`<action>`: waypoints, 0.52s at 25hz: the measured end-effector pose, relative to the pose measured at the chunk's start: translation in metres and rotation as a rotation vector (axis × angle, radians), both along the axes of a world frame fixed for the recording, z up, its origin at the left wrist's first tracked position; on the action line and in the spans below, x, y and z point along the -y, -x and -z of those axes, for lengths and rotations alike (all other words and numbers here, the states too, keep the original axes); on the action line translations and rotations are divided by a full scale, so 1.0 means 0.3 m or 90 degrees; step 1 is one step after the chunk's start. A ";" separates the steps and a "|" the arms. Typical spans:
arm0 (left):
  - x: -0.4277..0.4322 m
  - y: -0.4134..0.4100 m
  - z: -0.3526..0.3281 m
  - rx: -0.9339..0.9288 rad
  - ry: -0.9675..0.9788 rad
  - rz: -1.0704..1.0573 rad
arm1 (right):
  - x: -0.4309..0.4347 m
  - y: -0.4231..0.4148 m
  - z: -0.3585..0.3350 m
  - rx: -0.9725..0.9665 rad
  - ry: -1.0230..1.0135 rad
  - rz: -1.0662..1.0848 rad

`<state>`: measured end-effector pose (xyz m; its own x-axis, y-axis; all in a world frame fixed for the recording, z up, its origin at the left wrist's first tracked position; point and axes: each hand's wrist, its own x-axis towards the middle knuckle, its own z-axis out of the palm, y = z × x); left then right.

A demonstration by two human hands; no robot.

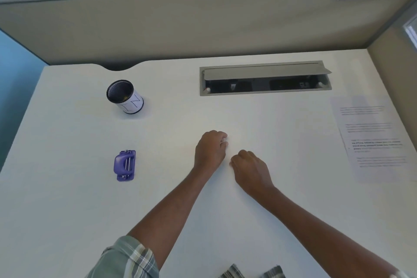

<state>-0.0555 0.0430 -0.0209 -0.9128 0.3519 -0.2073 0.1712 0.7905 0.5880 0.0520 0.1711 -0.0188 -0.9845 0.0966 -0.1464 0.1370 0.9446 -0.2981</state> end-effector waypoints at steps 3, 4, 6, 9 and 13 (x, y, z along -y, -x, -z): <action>-0.011 0.006 0.005 -0.012 0.023 0.014 | 0.002 -0.001 -0.002 0.001 -0.031 -0.017; -0.016 0.008 0.005 -0.016 0.030 0.018 | 0.002 0.003 -0.004 0.006 -0.039 -0.017; -0.028 0.013 0.005 -0.021 0.042 0.032 | 0.003 0.010 -0.007 -0.007 -0.052 -0.020; -0.053 0.024 -0.002 -0.035 0.071 0.061 | 0.007 0.018 -0.014 -0.039 -0.066 -0.037; -0.094 0.041 -0.021 -0.059 0.127 0.067 | 0.005 0.026 -0.017 -0.025 -0.049 -0.021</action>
